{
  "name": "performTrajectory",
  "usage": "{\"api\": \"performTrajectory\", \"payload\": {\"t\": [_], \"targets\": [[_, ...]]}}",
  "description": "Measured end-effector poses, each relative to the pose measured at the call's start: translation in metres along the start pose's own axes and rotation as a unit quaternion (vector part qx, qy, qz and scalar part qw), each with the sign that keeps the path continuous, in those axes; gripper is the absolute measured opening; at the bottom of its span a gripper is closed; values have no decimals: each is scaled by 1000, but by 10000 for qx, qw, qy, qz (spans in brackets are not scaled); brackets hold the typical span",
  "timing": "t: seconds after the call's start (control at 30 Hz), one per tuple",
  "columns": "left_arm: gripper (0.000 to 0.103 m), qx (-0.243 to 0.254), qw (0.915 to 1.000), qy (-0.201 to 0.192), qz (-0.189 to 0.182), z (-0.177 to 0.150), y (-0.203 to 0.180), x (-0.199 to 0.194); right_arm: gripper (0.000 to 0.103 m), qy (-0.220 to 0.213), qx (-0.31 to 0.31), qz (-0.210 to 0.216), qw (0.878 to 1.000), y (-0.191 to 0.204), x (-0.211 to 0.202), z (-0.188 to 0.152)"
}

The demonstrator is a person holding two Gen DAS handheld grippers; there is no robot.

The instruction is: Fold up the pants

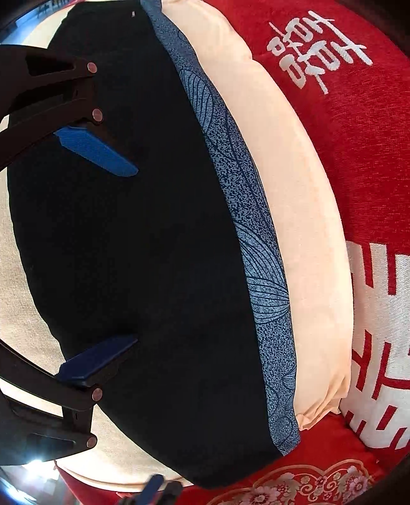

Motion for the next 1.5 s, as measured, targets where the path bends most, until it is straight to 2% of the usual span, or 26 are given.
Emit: {"api": "performTrajectory", "payload": {"t": [0.17, 0.53, 0.9, 1.13, 1.23, 1.27, 1.3, 1.33, 1.37, 1.4, 1.43, 1.5], "targets": [[101, -58, 9999, 99, -15, 1, 1, 3, 43, 273, -22, 278, 9992, 2, 19, -20], [102, -148, 9998, 78, 77, 0, -7, 7, 43, 307, -11, 675, 9972, 0, 27, -13], [102, -141, 9998, 80, 76, 0, -10, 5, 43, 65, 303, 1235, 9919, -7, 35, 0], [102, -155, 9998, 68, 60, -3, -9, 5, 45, -306, 49, 1520, 9879, 6, 45, 12], [102, -159, 9999, 48, 43, -4, -6, 6, 45, -384, 162, 1671, 9851, 15, 56, 23], [102, -172, 9998, 63, 22, -4, -5, 6, 38, -321, 268, 1645, 9855, 17, 59, 26], [100, -207, 9998, 76, 13, -3, -4, 4, 18, -202, 398, 1543, 9870, 18, 63, 28], [87, -254, 9996, 75, -3, -2, -4, 2, 17, -190, 488, 1632, 9852, 18, 63, 29], [78, -297, 9995, 42, -78, -1, -2, -3, 16, -195, 488, 1655, 9848, 20, 61, 28], [63, -305, 9995, 6, -126, 0, 0, -11, 16, -217, 403, 1653, 9852, 23, 57, 27], [53, -286, 9994, -62, -190, 1, 0, -17, 15, -237, 301, 1692, 9848, 26, 51, 25], [51, -134, 9992, -293, -249, 3, -6, -29, 15, -260, 140, 1796, 9833, 33, 40, 22]]}}
Point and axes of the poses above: each gripper's, at about its wrist camera, not at the fingertips, and x roughly the way its jaws point, y to its left, z to its top, the point moved 1 cm from there along x, roughly the way its jaws point, and after that the axes turned 2 degrees about -z, right-handed, at the moved point
